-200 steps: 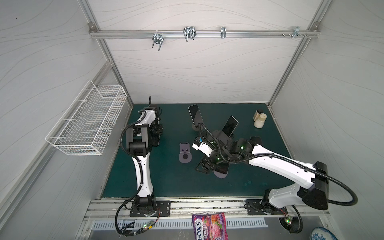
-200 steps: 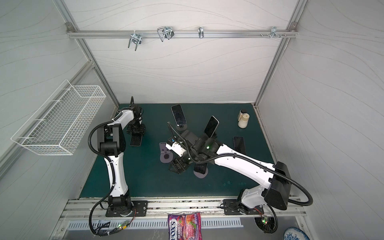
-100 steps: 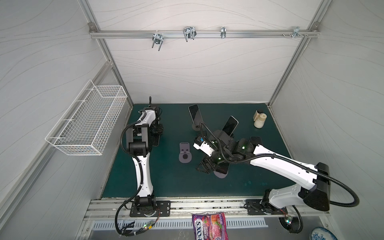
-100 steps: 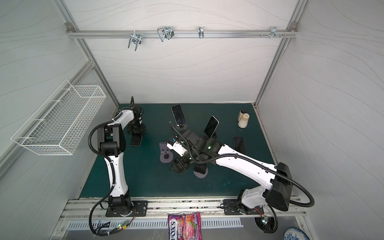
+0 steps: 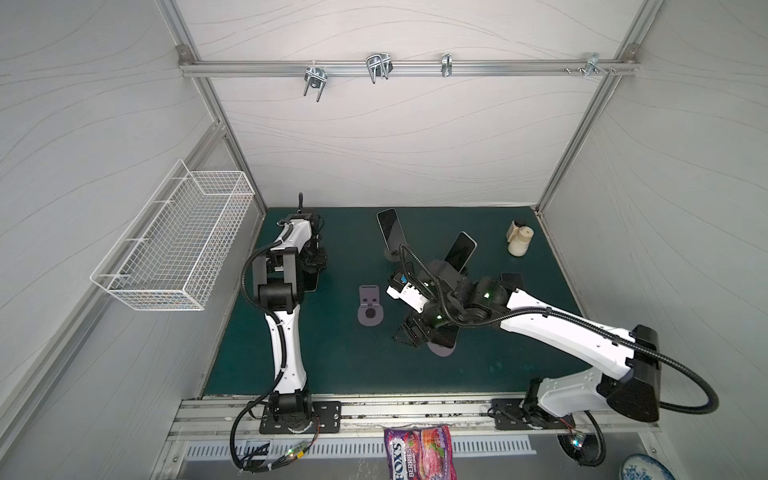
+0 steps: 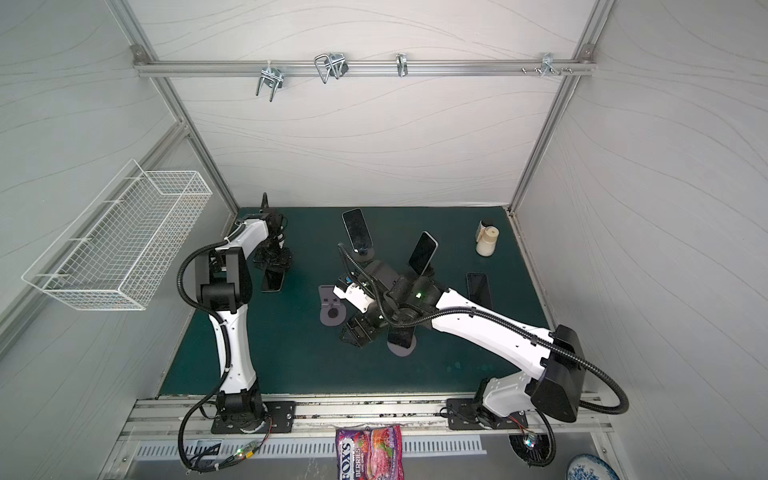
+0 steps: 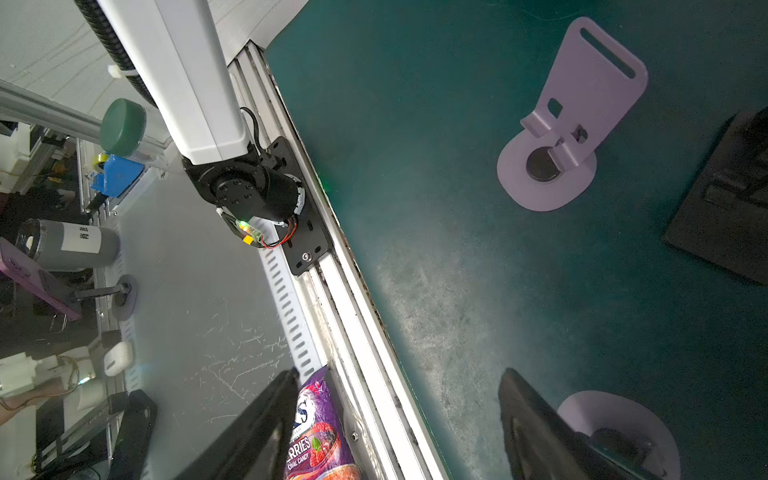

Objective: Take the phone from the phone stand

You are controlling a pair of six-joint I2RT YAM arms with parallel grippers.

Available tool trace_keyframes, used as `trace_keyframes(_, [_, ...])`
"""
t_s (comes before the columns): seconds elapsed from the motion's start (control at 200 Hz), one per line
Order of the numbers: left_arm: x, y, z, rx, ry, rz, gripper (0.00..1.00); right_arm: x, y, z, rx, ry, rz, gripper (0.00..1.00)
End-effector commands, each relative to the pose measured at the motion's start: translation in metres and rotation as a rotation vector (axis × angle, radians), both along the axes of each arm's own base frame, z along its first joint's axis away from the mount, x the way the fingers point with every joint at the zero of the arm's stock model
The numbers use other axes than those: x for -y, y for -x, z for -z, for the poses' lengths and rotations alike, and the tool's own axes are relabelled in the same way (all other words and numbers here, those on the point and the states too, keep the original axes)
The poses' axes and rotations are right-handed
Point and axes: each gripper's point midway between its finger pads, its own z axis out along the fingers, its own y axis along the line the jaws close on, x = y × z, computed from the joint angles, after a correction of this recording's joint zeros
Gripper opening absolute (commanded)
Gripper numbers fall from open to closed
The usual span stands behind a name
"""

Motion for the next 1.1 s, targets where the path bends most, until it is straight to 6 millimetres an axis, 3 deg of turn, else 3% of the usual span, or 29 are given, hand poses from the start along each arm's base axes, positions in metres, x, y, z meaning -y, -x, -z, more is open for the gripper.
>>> trace_keyframes(0.0, [-0.003,0.003,0.02,-0.039,0.001,-0.015,0.8,0.003,0.003,-0.008,0.015,-0.027,-0.024,0.77])
trace_keyframes(0.59, [-0.003,-0.002,0.007,0.001,0.001,-0.019,0.83,0.006,-0.001,-0.011,0.036,-0.024,-0.001,0.81])
trace_keyframes(1.095, [0.015,-0.017,-0.057,0.219,0.099,-0.079,0.84,0.017,-0.011,-0.031,0.109,-0.054,0.079,0.82])
